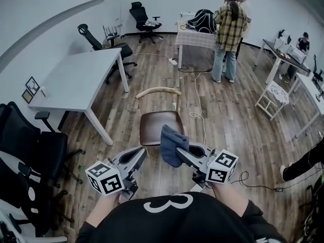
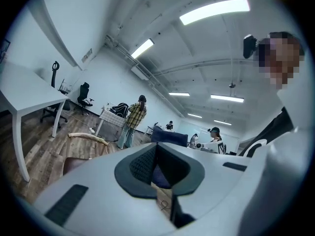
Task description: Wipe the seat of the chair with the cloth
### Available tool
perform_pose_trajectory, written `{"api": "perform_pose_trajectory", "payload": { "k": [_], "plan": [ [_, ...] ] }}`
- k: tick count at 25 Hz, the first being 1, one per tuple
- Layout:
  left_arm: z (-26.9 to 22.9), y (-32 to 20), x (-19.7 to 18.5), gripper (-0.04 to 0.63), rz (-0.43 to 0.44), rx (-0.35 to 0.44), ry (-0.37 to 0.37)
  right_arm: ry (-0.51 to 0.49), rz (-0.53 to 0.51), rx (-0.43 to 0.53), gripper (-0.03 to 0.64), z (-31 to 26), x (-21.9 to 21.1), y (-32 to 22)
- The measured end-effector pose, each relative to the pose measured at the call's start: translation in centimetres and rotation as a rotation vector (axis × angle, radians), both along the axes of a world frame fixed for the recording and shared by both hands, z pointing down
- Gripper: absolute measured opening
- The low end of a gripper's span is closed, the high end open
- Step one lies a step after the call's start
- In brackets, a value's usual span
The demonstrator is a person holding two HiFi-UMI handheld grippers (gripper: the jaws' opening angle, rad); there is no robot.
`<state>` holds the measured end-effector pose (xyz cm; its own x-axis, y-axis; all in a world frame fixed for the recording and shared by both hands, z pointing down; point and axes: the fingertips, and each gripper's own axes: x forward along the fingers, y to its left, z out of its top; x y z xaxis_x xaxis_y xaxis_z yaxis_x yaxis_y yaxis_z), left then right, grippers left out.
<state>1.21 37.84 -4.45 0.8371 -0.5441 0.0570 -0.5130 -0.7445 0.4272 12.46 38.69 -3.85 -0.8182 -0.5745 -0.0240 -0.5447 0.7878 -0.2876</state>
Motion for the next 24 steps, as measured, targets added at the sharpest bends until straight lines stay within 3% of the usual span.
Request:
{"api": "perform_pose_trajectory", "payload": {
  "k": [18,24],
  "plan": [
    [-0.9,1.2,-0.8,0.014,0.008,0.037,0.037,0.001,-0.01,0.015,0.052,-1.0,-1.2,1.8],
    [-0.6,1.3,-2.5,0.014,-0.03,0.021,0.057,-0.01,-0.023,0.003,0.052,-0.8,-2.2,1.9]
  ]
}}
